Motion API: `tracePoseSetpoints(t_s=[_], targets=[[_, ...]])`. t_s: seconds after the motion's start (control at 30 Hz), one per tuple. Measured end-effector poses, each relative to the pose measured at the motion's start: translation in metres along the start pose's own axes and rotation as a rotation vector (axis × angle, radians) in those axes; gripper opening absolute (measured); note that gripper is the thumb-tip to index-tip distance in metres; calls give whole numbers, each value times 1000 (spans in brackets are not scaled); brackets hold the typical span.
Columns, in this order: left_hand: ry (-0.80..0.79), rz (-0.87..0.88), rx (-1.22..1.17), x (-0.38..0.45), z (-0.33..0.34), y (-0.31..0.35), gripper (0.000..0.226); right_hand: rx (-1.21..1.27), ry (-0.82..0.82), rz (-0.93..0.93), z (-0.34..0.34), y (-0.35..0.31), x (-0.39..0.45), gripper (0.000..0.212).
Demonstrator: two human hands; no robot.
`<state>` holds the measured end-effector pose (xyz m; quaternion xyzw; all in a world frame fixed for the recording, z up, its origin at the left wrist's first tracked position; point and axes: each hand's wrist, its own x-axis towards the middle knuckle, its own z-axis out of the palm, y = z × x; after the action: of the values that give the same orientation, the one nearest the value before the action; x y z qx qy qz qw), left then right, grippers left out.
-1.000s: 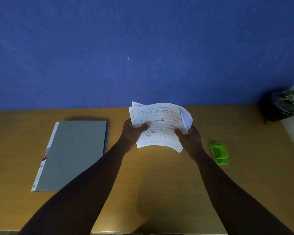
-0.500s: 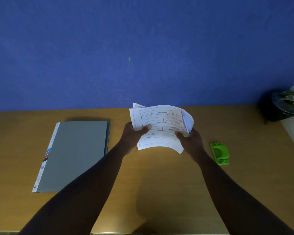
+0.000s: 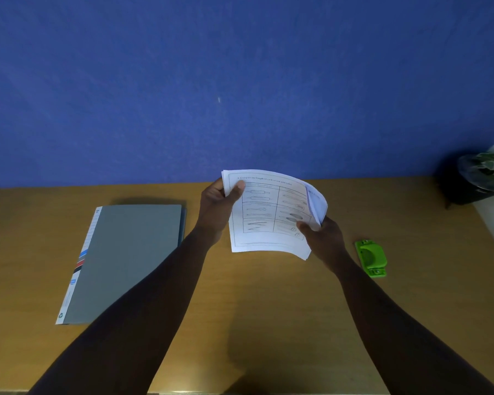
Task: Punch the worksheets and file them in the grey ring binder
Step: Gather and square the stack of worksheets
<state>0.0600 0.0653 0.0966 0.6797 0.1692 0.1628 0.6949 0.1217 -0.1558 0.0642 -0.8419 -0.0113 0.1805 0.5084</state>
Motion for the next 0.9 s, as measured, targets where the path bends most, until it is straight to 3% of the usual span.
tracePoseSetpoints(t_s=[0.4, 0.67, 0.9], targets=[[24, 74, -25, -3, 2, -6, 23, -27, 22, 4, 2, 4, -4, 28], [-11, -4, 34, -14, -1, -25, 22, -31, 6, 3, 1, 7, -3, 32], [-80, -132, 182, -15, -9, -35, 29, 253, -30, 62, -2, 14, -1, 30]])
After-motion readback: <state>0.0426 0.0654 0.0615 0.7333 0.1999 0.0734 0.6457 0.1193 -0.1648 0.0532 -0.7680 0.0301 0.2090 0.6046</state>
